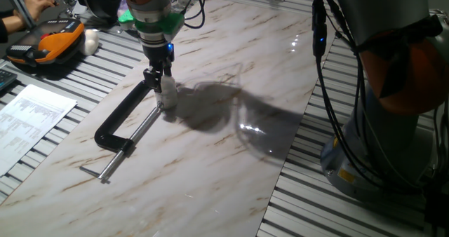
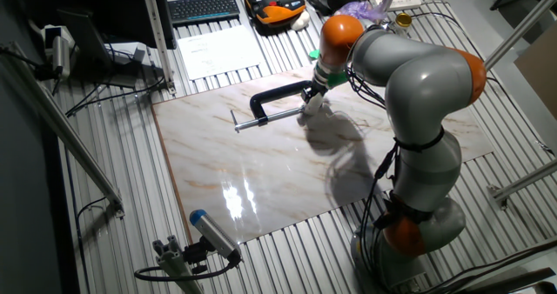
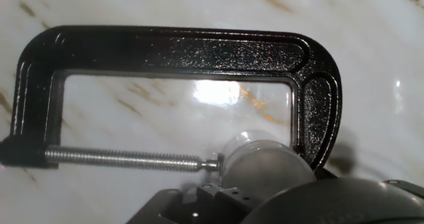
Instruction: Unscrew the lid from the jar
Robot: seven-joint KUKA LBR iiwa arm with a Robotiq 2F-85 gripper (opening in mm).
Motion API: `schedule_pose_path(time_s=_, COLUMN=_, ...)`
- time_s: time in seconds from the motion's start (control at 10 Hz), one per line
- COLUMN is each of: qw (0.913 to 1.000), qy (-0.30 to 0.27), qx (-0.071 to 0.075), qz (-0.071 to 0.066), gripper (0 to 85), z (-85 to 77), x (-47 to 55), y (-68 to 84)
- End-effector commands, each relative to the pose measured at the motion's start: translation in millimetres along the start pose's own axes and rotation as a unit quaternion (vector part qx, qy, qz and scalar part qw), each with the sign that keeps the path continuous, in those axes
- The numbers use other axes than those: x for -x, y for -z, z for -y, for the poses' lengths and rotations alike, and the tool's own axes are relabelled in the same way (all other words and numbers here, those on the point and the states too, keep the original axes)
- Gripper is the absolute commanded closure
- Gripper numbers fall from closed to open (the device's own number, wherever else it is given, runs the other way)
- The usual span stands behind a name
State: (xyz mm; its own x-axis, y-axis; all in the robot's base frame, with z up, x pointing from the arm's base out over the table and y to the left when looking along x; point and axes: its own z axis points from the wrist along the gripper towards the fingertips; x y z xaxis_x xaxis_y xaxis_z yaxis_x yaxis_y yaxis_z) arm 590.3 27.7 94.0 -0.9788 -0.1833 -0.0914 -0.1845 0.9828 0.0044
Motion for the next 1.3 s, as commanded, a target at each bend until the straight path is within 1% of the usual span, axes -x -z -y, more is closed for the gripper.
schedule_pose_path(time_s=0.0, qw=0.9999, qy=0.016, qx=0.000, qz=0.005, gripper=34.0, z=0.1, x=0.0, y=0.0)
schedule_pose_path(time_s=0.4, qw=0.9976, qy=0.067, qx=0.001, qz=0.015, gripper=34.0, z=-0.1, x=0.1, y=-0.1)
schedule_pose_path(time_s=0.7, qw=0.9952, qy=0.096, qx=0.000, qz=0.020, gripper=34.0, z=-0.3, x=0.2, y=-0.1)
schedule_pose_path(time_s=0.8, qw=0.9943, qy=0.105, qx=0.000, qz=0.019, gripper=34.0, z=-0.3, x=0.3, y=0.1)
schedule_pose_path(time_s=0.9, qw=0.9935, qy=0.112, qx=-0.004, qz=0.017, gripper=34.0, z=-0.3, x=0.4, y=0.7)
schedule_pose_path(time_s=1.0, qw=0.9928, qy=0.119, qx=-0.003, qz=0.011, gripper=34.0, z=-0.3, x=0.4, y=0.6)
schedule_pose_path(time_s=1.1, qw=0.9919, qy=0.127, qx=0.002, qz=0.009, gripper=34.0, z=-0.3, x=0.1, y=0.3)
schedule_pose_path(time_s=1.2, qw=0.9914, qy=0.131, qx=-0.002, qz=0.001, gripper=34.0, z=-0.4, x=0.1, y=0.5)
